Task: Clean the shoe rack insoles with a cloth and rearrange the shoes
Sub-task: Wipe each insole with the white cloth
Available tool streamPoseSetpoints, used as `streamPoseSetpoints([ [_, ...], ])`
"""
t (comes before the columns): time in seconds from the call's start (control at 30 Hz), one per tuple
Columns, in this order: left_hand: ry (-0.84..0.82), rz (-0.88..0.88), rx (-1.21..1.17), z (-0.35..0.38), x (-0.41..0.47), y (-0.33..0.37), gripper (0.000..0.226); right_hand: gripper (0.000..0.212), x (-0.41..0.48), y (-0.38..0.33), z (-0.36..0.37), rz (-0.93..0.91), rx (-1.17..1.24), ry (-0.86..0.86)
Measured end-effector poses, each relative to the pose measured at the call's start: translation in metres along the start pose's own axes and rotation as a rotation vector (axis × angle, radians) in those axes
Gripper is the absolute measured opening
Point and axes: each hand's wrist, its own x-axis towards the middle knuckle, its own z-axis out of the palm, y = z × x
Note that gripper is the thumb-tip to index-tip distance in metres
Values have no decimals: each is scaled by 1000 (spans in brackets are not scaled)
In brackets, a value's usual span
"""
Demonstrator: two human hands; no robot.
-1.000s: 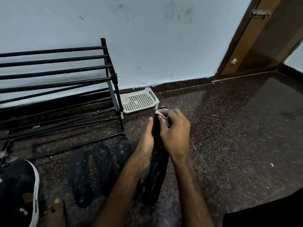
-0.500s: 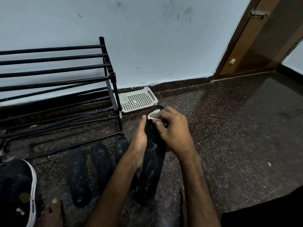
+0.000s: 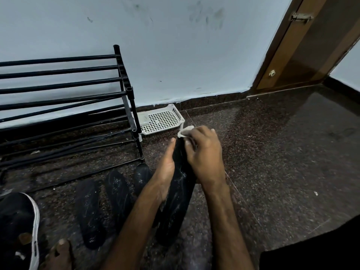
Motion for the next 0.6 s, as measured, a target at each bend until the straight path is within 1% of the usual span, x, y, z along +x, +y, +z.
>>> streamPoseSetpoints([
  [0.1, 25, -27, 97, -7, 6, 0, 62, 20, -2, 10, -4, 121, -19, 44],
  [0.17, 37, -13, 81, -6, 6, -1, 63, 18, -2, 7, -7, 113, -10, 5],
  [0.23, 41, 51, 21, 2, 3, -3, 61, 16, 0, -3, -6, 69, 26, -18],
  [0.3, 57, 110, 18, 5, 2, -5, 61, 16, 3, -12, -4, 48, 20, 22],
  [0.4, 24, 68, 46, 1, 1, -1, 63, 19, 4, -5, -6, 131, -49, 96],
  [0.5, 15, 75, 46, -6, 2, 3, 64, 19, -1, -1, -10, 201, -53, 37],
  [0.57, 28, 98, 20, -2, 1, 2, 65, 19, -4, -11, -6, 148, -18, -22],
  [0.6, 36, 114, 26, 0, 1, 1, 65, 19, -3, -16, -3, 101, -3, -26],
])
